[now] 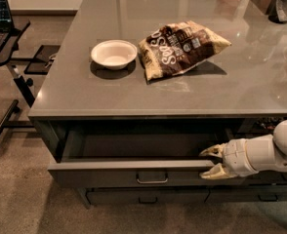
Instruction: Open top drawer
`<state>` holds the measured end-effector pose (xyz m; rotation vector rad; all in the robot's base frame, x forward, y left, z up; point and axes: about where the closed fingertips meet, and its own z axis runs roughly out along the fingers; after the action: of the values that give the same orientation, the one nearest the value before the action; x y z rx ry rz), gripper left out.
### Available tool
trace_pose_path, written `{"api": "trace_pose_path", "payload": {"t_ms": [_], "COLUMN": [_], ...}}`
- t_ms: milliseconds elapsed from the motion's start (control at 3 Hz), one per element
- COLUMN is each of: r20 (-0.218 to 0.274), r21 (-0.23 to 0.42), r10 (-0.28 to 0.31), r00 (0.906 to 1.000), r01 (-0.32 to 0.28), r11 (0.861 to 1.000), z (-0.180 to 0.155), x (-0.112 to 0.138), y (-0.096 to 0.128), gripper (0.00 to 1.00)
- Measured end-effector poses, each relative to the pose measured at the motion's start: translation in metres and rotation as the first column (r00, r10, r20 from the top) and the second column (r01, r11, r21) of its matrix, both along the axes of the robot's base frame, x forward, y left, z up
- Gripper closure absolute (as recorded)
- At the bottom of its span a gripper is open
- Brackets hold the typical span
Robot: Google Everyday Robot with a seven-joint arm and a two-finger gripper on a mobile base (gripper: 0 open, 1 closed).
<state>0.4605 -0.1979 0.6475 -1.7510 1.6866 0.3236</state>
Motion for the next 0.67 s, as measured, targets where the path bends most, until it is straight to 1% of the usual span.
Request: {"api": "trace_pose_path", "payload": {"t_ms": [333, 667], "r20": [0.000, -0.008], "r21": [0.000, 0.003], "r10": [0.000, 0.004], "r00": [1.0000, 1.0000], "r01": [0.000, -0.004], "r11": [1.000, 1.000], "z": [0.000, -0.006], "x": [0.000, -0.015], "y": [0.000, -0.010], "gripper": [0.35, 0.59]}}
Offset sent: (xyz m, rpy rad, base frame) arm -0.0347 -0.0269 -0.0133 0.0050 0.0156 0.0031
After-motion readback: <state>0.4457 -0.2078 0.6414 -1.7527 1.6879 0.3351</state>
